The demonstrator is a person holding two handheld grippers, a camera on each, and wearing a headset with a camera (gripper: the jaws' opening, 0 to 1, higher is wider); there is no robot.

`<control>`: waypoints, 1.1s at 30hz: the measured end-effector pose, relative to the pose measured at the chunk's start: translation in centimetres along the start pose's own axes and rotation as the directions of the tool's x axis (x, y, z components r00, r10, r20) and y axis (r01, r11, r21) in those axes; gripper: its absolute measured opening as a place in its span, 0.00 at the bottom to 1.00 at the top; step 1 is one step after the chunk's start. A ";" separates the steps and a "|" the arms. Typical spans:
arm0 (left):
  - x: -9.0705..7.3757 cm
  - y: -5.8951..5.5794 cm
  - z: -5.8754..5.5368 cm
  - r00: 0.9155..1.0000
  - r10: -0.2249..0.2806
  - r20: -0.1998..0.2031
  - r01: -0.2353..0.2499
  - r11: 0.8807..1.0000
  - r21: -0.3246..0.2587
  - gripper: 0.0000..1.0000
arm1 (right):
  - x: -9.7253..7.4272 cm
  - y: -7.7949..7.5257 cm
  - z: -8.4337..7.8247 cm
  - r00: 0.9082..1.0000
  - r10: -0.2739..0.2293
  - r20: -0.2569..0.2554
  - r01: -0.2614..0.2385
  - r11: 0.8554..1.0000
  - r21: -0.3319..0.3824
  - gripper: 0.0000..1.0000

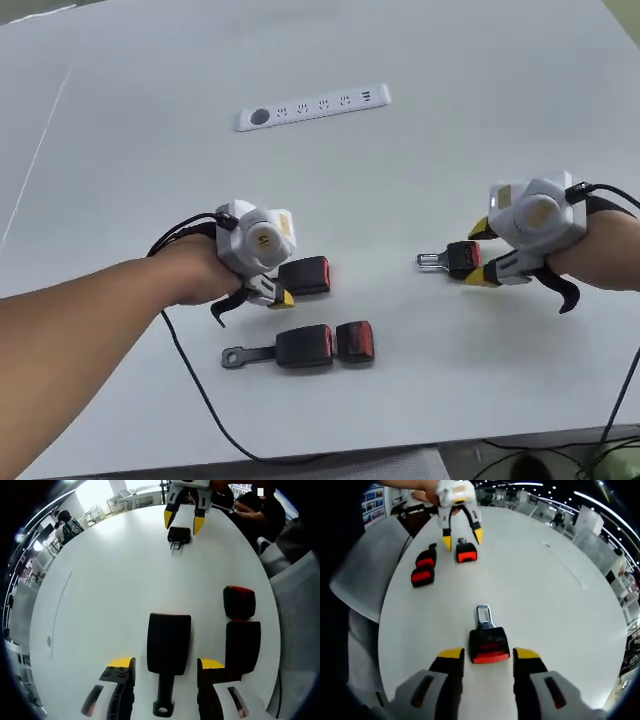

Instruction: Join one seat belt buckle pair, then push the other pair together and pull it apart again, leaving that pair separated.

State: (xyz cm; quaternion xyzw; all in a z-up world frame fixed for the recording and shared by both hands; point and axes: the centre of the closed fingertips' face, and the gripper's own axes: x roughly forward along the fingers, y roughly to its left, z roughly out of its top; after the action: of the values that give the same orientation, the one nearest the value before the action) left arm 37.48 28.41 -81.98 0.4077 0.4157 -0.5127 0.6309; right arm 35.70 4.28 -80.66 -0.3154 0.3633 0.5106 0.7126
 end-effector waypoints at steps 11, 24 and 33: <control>0.3 -0.1 -0.5 0.999 -0.031 -0.025 0.032 0.999 0.043 0.32 | 0.7 0.0 0.3 1.000 0.029 -0.005 -0.029 0.998 -0.054 0.33; 0.3 -0.1 -0.5 0.998 -0.025 -0.049 0.028 0.997 0.074 0.31 | 1.8 1.0 2.2 0.998 0.063 -0.001 -0.063 0.995 -0.075 0.32; 0.3 -0.1 -0.7 0.998 -0.026 -0.049 0.029 0.997 0.071 0.31 | 3.7 2.2 5.1 0.997 0.074 0.025 -0.071 0.993 -0.095 0.32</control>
State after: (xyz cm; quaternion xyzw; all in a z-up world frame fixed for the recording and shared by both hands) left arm 37.33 28.90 -82.51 0.4365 0.4177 -0.5260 0.5986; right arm 35.45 10.98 -81.21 -0.3277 0.3398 0.5571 0.6832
